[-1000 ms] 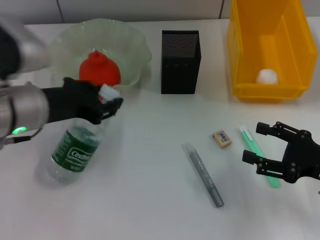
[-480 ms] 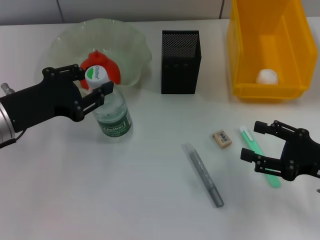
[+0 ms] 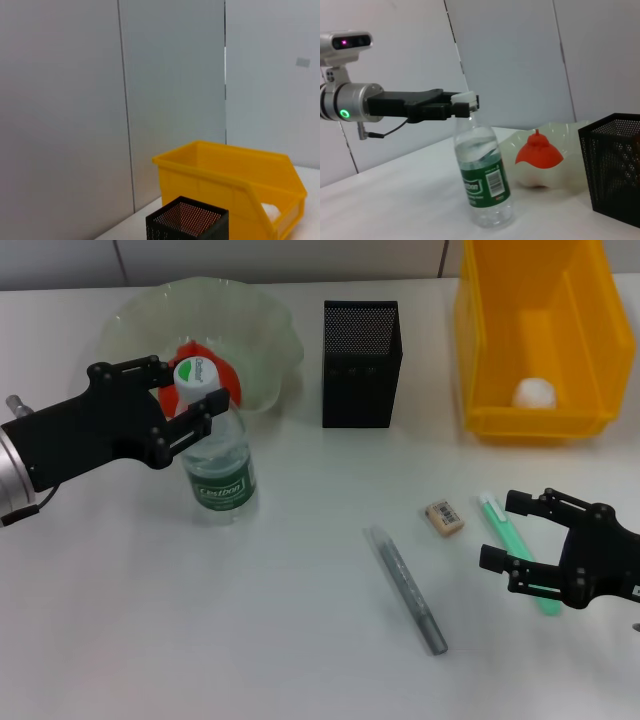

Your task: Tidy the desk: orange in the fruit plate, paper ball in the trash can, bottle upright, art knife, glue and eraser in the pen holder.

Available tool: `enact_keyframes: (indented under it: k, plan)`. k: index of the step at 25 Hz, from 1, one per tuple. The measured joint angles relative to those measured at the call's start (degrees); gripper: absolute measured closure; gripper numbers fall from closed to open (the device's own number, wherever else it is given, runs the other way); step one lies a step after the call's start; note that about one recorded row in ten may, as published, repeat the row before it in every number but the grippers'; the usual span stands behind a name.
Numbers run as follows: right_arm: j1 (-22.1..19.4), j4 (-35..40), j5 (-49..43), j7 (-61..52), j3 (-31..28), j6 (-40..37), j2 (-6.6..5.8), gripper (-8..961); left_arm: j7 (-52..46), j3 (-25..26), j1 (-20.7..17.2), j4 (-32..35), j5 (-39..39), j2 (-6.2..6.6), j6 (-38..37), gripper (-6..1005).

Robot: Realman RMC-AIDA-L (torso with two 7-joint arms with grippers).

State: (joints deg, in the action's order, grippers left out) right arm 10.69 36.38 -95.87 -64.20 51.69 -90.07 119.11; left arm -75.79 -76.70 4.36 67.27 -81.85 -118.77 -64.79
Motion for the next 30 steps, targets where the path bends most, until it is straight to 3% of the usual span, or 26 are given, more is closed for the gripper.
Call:
enact_keyframes:
  k: [8, 10, 15, 16, 17, 20, 21, 23, 26, 30]
  plan:
    - [0.56, 0.22, -0.28, -1.03, -0.09, -0.31, 0.07, 113, 0.66, 1.11, 1.40, -1.57, 1.49, 0.13, -1.08, 467]
    - [0.54, 1.68, -0.30, -3.70, -0.13, -0.47, 0.04, 113, 1.22, 2.49, 1.00, -0.14, 1.60, 0.17, -2.89, 411]
    - [-0.53, 12.80, -1.25, -18.97, -0.20, -1.29, 0.00, 114, 1.72, 8.08, -1.69, 3.31, 3.21, 0.08, -8.61, 272]
    - [-0.64, 19.74, -3.56, -29.07, -0.21, -1.71, -0.01, 114, 2.29, 8.75, -2.32, 3.18, 3.75, 0.13, -10.50, 244]
    - [-0.64, 19.74, -3.56, -29.07, -0.21, -1.71, -0.01, 114, 3.68, 9.25, -2.68, 2.38, 4.06, 0.23, -13.02, 231]
    - [0.79, 31.25, -12.17, -45.03, 0.57, -2.36, 0.08, 114, 11.02, 10.13, -2.74, -2.84, 4.15, 0.37, -21.89, 194]
    - [2.92, 38.42, -19.73, -54.96, 2.62, -2.69, 0.23, 114, 16.76, 10.00, -1.76, -8.74, 3.99, 0.34, -26.10, 181]
    - [4.37, 41.40, -23.77, -60.21, 4.48, -2.85, 0.25, 114, 19.45, 9.79, -1.06, -11.43, 3.84, 0.33, -27.09, 182]
    - [8.59, 46.93, -35.19, -72.79, 9.82, -2.47, 0.32, 115, 29.05, 8.45, 3.23, -24.30, 1.84, 0.21, -28.25, 183]
    - [13.28, 48.29, -46.71, -84.42, 18.49, -0.78, 0.34, 115, 31.73, 8.36, 6.87, -31.42, 0.04, 0.20, -28.01, 185]
